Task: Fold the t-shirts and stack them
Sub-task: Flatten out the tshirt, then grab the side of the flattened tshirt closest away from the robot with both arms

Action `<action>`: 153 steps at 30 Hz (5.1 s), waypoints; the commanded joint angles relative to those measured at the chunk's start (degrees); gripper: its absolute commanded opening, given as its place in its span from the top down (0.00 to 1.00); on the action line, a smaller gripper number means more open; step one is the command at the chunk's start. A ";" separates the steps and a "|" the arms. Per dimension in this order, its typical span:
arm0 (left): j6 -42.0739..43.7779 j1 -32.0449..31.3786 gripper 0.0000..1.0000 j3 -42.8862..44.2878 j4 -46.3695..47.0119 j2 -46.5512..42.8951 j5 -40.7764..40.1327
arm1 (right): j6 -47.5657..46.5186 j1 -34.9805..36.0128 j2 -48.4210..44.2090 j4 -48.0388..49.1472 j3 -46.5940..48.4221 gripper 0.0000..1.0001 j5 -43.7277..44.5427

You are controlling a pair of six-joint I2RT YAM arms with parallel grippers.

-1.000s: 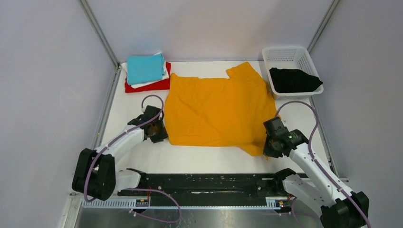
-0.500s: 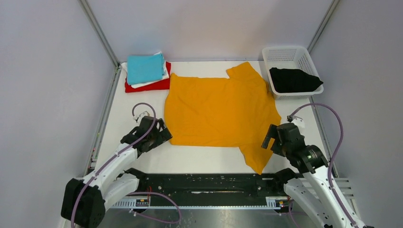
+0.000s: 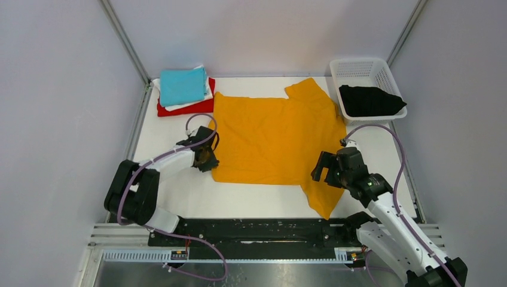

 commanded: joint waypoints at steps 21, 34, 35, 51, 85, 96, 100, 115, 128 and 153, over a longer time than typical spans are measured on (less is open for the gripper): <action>2.89 -11.37 0.01 19.92 -32.37 1.60 -20.64 | -5.16 0.03 9.37 2.30 -0.20 0.01 3.35; -6.55 9.04 0.01 -10.44 -6.77 -29.23 -4.31 | -3.18 0.07 7.37 8.35 -1.49 0.01 -2.72; -7.10 10.33 0.01 -12.04 -5.55 -31.22 -4.04 | -2.96 0.08 7.75 8.44 -1.49 0.01 -3.10; -6.48 14.71 0.54 -13.65 1.63 -23.32 4.50 | -2.43 0.07 9.66 8.15 -1.14 0.00 -0.61; -0.62 5.83 1.00 -2.31 -8.75 -13.64 -12.03 | -4.59 -0.02 10.49 6.85 -1.79 0.01 5.45; -4.85 5.83 0.71 -2.16 -24.92 -20.08 -15.42 | -4.62 0.03 13.13 7.00 -1.40 0.01 3.96; -4.73 5.82 0.36 -2.39 -24.06 -26.10 -13.93 | -3.77 0.00 13.24 5.90 -0.73 0.00 5.03; -3.15 6.70 0.01 -5.59 -10.07 -26.72 -8.14 | 2.17 0.02 -0.09 0.33 -3.64 0.00 -2.16; -8.99 17.21 0.22 -16.14 -1.77 -27.61 -9.18 | 2.09 0.11 1.68 0.78 -3.78 0.00 -7.73; -0.17 17.61 1.00 -13.17 -0.25 -18.47 -0.15 | 4.56 23.91 11.86 -12.98 5.63 0.13 7.88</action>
